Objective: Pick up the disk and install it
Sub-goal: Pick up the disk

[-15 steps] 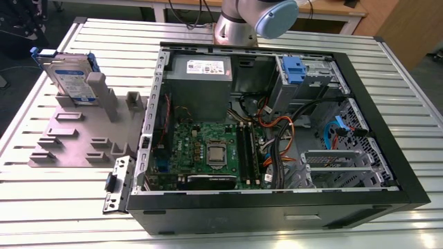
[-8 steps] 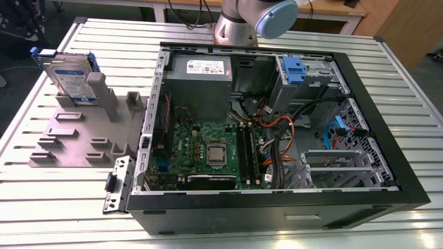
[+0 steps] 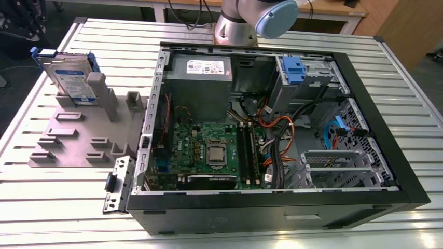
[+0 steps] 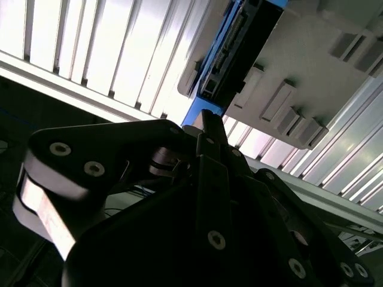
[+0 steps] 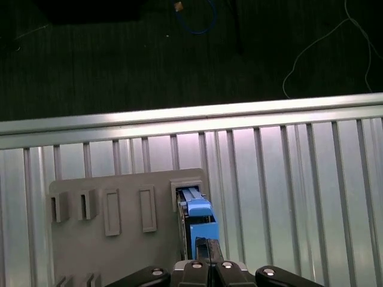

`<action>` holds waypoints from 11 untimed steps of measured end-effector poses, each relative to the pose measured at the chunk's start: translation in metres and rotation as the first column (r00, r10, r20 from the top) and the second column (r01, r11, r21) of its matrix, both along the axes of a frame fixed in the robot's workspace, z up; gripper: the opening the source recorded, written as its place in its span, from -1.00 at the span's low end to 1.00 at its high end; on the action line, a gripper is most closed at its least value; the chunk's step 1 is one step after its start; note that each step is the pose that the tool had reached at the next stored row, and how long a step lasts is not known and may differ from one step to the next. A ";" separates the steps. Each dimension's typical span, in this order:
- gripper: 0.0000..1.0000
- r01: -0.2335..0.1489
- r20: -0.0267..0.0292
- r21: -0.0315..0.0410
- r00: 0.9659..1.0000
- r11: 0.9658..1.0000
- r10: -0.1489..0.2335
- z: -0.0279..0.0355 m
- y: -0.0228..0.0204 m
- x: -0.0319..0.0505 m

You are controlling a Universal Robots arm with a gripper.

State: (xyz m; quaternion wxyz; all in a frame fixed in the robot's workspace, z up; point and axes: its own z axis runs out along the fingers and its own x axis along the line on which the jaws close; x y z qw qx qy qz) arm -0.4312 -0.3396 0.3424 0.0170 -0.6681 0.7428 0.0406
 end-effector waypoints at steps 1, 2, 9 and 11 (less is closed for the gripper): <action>-0.79 0.000 0.000 0.000 1.000 1.000 0.000 0.0000 0.0000 0.0000; -0.79 0.000 0.000 0.000 1.000 1.000 0.000 0.0000 0.0000 0.0000; -0.77 0.000 0.000 0.000 1.000 1.000 0.000 0.0000 0.0000 0.0000; -0.65 0.000 0.000 0.000 1.000 1.000 0.000 0.0000 0.0000 0.0000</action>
